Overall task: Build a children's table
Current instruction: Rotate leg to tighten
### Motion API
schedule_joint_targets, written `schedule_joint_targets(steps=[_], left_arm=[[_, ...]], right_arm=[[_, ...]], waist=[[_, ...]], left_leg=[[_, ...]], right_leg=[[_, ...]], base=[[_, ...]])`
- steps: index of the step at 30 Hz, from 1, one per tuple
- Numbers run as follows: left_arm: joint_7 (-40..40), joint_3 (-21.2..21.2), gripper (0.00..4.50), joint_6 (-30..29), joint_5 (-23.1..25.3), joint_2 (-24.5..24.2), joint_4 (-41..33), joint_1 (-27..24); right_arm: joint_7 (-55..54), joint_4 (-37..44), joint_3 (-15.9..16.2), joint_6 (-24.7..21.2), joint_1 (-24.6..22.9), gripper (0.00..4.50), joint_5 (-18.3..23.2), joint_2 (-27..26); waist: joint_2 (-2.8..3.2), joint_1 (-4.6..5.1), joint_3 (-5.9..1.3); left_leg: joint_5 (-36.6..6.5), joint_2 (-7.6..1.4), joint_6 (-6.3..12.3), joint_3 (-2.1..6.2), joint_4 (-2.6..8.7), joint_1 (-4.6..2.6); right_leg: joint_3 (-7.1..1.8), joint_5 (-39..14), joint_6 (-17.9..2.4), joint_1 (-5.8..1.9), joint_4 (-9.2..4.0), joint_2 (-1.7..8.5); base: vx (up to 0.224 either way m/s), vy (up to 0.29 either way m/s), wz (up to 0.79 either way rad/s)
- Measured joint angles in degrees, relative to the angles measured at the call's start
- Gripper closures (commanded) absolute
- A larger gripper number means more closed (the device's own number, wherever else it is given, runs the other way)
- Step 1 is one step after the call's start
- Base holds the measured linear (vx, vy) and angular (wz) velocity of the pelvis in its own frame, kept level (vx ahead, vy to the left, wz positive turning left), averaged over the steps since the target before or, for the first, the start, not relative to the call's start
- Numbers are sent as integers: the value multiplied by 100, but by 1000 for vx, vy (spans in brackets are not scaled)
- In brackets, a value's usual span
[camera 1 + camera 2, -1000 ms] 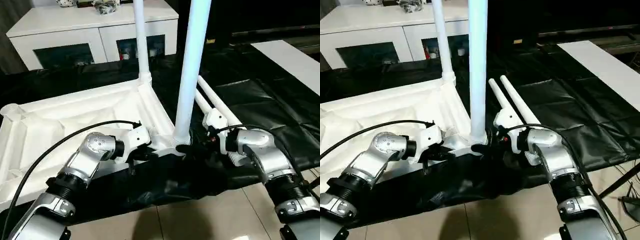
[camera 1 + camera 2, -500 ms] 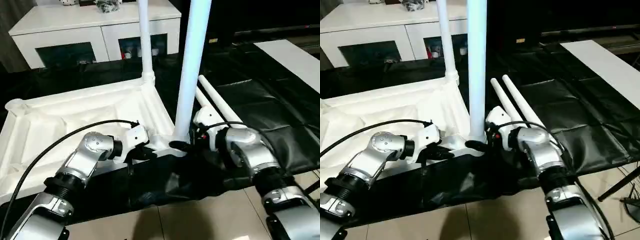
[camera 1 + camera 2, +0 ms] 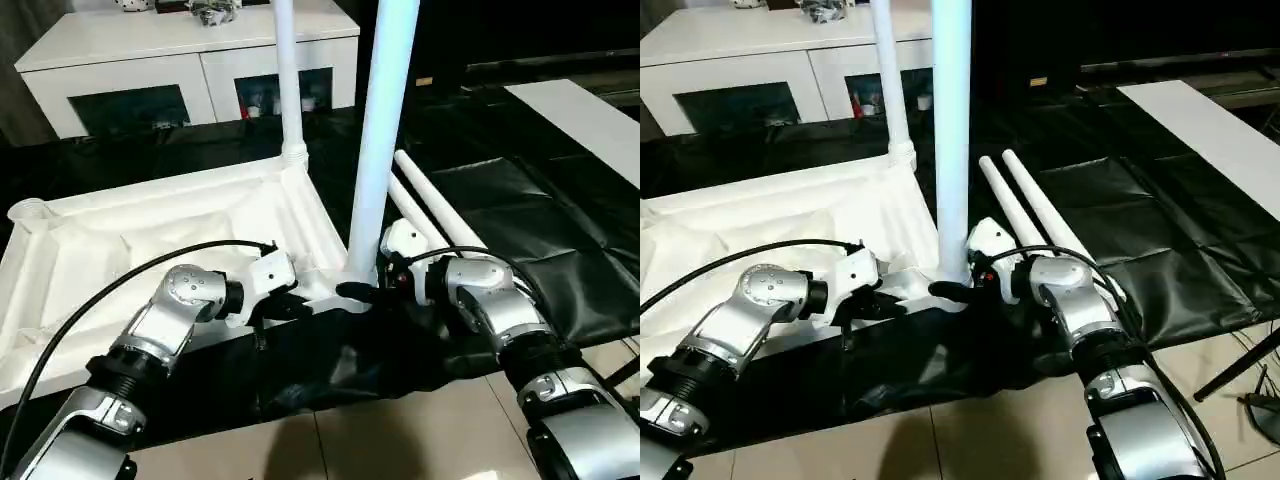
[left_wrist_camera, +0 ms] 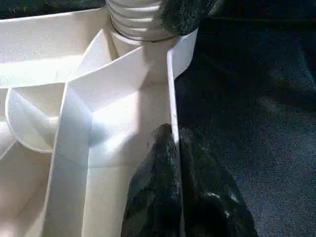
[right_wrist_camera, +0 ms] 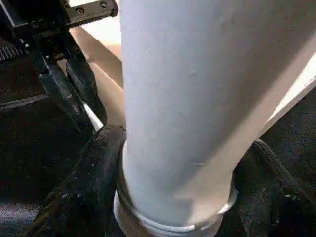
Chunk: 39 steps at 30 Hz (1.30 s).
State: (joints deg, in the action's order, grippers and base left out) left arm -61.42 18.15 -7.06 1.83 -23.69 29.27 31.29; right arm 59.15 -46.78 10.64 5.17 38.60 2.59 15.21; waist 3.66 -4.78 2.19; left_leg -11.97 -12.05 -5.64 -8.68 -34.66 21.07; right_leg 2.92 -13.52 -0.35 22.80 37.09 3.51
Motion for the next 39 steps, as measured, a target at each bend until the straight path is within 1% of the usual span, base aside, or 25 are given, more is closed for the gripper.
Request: schedule_joint_targets(steps=[2, 4, 7, 9, 10, 11, 12, 14, 16, 18, 20, 21, 23, 24, 26, 29, 30, 32, 35, 36, 37, 39], left_arm=[[207, -85, 450, -209, -2, 39, -29, -17], [576, -228, 450, -459, 7, 186, -14, -14], [1060, -316, 450, -766, 42, 398, 13, 53], [1272, -342, 450, -918, 49, 502, 6, 70], [1430, -380, 450, -1016, 82, 563, -14, 74], [1697, -443, 450, -1180, 139, 691, -41, 85], [1855, -450, 450, -1275, 173, 767, -59, 105], [2172, -459, 450, -1463, 197, 948, -126, 110], [2459, -487, 450, -1572, 268, 1112, -172, 93], [2528, -487, 450, -1586, 292, 1143, -204, 69], [2541, -487, 450, -1586, 301, 1133, -275, 18], [2541, -488, 450, -1586, 304, 1127, -321, -9], [2541, -487, 450, -1585, 304, 1078, -430, -77], [2541, -499, 450, -1576, 302, 1039, -468, -109], [2533, -505, 450, -1522, 284, 897, -529, -158], [2381, -537, 450, -1456, 244, 785, -578, -200], [2286, -545, 450, -1451, 229, 749, -594, -209], [1885, -539, 450, -1402, 118, 542, -706, -297], [1266, -448, 450, -1354, -9, 233, -855, -388], [1034, -382, 450, -1333, -80, 117, -889, -405], [754, -315, 450, -1309, -164, -1, -937, -413], [424, -237, 450, -1316, -236, -110, -998, -418]], right_arm=[[-352, -101, -28, -56, 38, 179, -4, -143], [-954, -203, -173, -189, 81, 180, -8, -382], [-1882, -356, -378, -455, 184, 180, -32, -722], [-2297, -396, -446, -522, 202, 181, -46, -906], [-2638, -450, -526, -574, 231, 181, -47, -1062], [-3253, -593, -627, -612, 321, 181, -49, -1300], [-3597, -669, -677, -654, 385, 181, -51, -1412], [-4181, -789, -791, -671, 455, 181, -51, -1603], [-4823, -934, -905, -531, 489, 181, -119, -1855], [-4995, -997, -914, -424, 489, 181, -145, -1922], [-4988, -1015, -958, -329, 478, 181, -158, -1965], [-4954, -1015, -972, -307, 474, 146, -158, -1974], [-4781, -993, -1020, -245, 450, 111, -106, -1974], [-4625, -942, -1035, -229, 423, 111, 3, -1979], [-4242, -795, -1033, -260, 360, 89, 88, -1972], [-3837, -703, -949, -300, 330, 89, 78, -1839], [-3667, -610, -896, -339, 286, 89, 78, -1769], [-2951, -310, -672, -441, 133, 89, 87, -1438], [-2019, 47, -429, -477, -41, 89, 86, -984], [-1719, 151, -334, -476, -91, 89, 87, -820], [-1336, 264, -262, -477, -141, 89, 89, -607], [-843, 465, -134, -461, -222, 89, 88, -368]], waist=[[-1, 35, -1], [-3, 81, 0], [-10, 157, 3], [-11, 168, 2], [-12, 186, 2], [-14, 216, 0], [-14, 229, 0], [-17, 230, -3], [-18, 223, -6], [-18, 220, -7], [-18, 232, -7], [-19, 242, -7], [-18, 263, -7], [-17, 285, -7], [-18, 323, -7], [-15, 315, -5], [-15, 308, -5], [-16, 285, -5], [-17, 240, -4], [-17, 220, -4], [-18, 180, -4], [-20, 122, -3]], left_leg=[[4, -1, 3, -3, 1, 0], [17, 0, 7, -6, 4, -3], [23, 8, 7, -17, 6, -4], [22, 12, 6, -24, 8, -10], [21, 11, 4, -27, 8, -12], [22, 11, 3, -28, 9, -15], [20, 12, -2, -29, 10, -16], [11, 14, -16, -32, 13, -19], [11, 14, -16, -34, 17, -22], [11, 17, -16, -37, 19, -26], [11, 17, -16, -44, 19, -27], [10, 18, -16, -46, 21, -27], [10, 18, -15, -50, 30, -26], [10, 18, -15, -54, 36, -26], [13, 13, -10, -54, 42, -22], [29, 12, 15, -54, 50, -11], [29, 12, 15, -54, 51, -9], [28, 10, 16, -53, 54, 0], [26, 6, 19, -51, 52, 0], [25, 5, 21, -51, 51, -1], [21, 5, 28, -51, 43, 0], [15, 7, 37, -51, 31, 2]], right_leg=[[-5, 5, -7, -4, 4, -2], [-8, 16, -17, -4, 2, -2], [-30, 30, -29, -5, -2, 0], [-41, 32, -29, -7, -5, 3], [-44, 34, -27, -7, -5, 3], [-46, 37, -26, -6, -4, 2], [-47, 38, -28, -7, -5, 3], [-49, 38, -28, -11, -9, 4], [-50, 38, -28, -11, -11, 5], [-54, 38, -28, -13, -11, 6], [-62, 38, -27, -12, -12, 8], [-64, 38, -27, -11, -14, 8], [-66, 38, -26, -7, -20, 7], [-68, 38, -26, -4, -22, 6], [-68, 40, -24, 9, -22, -5], [-63, 39, -23, 24, -23, -11], [-61, 39, -22, 26, -25, -12], [-52, 38, -22, 26, -37, -12], [-44, 38, -22, 28, -45, -11], [-45, 38, -22, 28, -48, -9], [-45, 38, -22, 30, -50, -5], [-45, 38, -22, 28, -51, -2]], base=[[0, 0, 0], [0, 0, 0], [0, 0, 0], [0, 0, 0], [0, 0, 0], [0, 0, 0], [0, 0, 0], [0, 0, 0], [0, 0, 0], [0, 0, 0], [0, 0, 0], [0, 0, 0], [0, 0, 0], [0, 0, 0], [0, 0, 0], [0, 0, 0], [0, 0, 0], [0, 0, 0], [0, 0, 0], [0, 0, 0], [0, 0, 0], [0, 0, 0]])
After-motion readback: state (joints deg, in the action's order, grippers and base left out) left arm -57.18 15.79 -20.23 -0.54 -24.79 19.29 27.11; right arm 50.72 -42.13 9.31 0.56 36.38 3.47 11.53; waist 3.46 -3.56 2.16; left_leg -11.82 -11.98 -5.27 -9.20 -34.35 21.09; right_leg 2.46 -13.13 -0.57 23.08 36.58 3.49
